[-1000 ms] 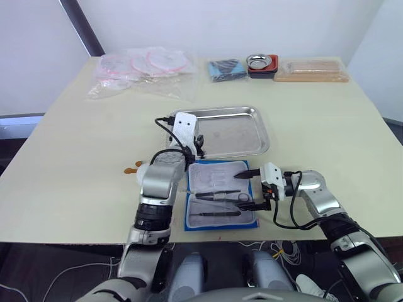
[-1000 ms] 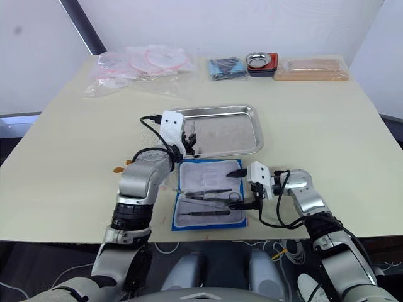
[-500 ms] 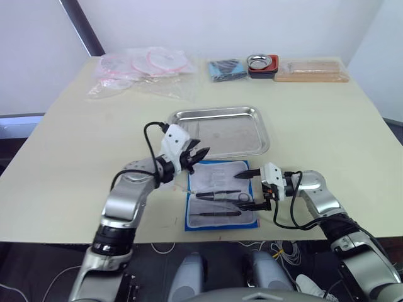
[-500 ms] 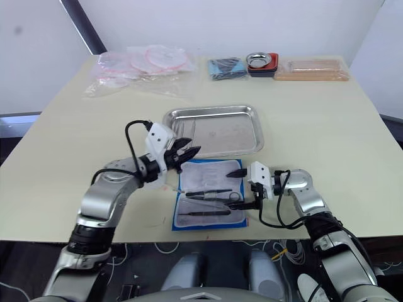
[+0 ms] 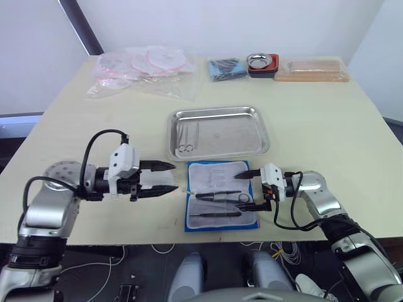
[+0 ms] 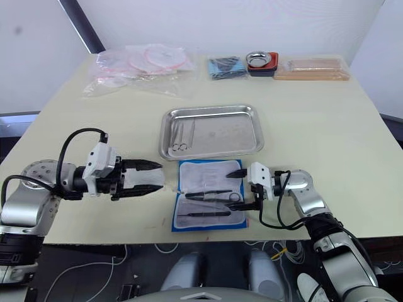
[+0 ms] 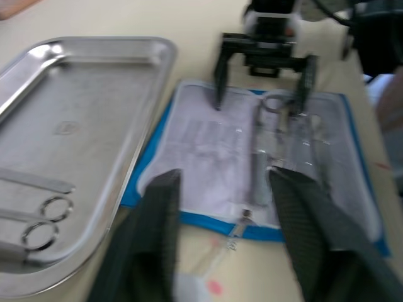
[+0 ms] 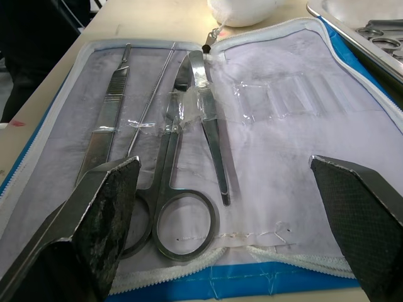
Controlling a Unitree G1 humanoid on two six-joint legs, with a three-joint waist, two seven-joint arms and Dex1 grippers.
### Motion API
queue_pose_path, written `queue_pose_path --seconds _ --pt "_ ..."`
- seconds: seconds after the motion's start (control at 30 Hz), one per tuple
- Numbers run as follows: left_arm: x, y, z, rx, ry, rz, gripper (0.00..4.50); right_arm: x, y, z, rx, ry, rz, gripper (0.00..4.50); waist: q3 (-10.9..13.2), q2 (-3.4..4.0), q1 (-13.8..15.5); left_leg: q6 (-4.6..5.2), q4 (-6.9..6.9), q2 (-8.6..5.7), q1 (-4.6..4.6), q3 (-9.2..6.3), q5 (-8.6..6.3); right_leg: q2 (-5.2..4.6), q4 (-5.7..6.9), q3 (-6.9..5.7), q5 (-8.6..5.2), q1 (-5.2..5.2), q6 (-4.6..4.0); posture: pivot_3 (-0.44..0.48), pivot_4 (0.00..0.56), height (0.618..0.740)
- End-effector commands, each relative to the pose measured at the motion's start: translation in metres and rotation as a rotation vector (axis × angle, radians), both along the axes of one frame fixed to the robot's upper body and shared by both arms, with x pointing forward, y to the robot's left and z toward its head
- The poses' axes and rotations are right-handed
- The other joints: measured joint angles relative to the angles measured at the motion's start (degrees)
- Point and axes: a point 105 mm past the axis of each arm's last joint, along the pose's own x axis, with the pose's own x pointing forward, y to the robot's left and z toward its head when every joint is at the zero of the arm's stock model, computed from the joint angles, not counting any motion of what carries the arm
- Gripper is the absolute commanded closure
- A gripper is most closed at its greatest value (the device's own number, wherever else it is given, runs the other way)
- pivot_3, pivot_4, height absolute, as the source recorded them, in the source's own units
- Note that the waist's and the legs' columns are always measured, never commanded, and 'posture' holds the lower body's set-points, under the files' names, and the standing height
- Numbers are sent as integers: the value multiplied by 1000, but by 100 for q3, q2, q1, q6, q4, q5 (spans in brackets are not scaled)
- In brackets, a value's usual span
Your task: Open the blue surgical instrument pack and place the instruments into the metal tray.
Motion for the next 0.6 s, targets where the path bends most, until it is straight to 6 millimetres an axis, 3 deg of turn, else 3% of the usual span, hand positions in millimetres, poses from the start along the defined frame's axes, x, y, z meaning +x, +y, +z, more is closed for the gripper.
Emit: queue_pose_path --seconds 0.03,0.2,0.6 --pt "-15 4 17 12 -12 -132 45 -21 -11 -45 -136 154 5 0 3 -1 -1 0 -3 1 -1 0 0 1 -1 2 0 -2 0 0 150 740" --pt "-20 4 15 77 -41 -211 45 -23 -16 -43 -139 145 24 0 9 7 9 0 -12 3 1 2 0 2 -9 7 0 -3 0 0 150 740" --pt "-25 -5 14 54 -45 -252 45 -17 -24 -34 -161 105 55 0 26 9 35 1 -23 -9 -12 10 0 -4 -26 6 1 -6 2 0 150 740"
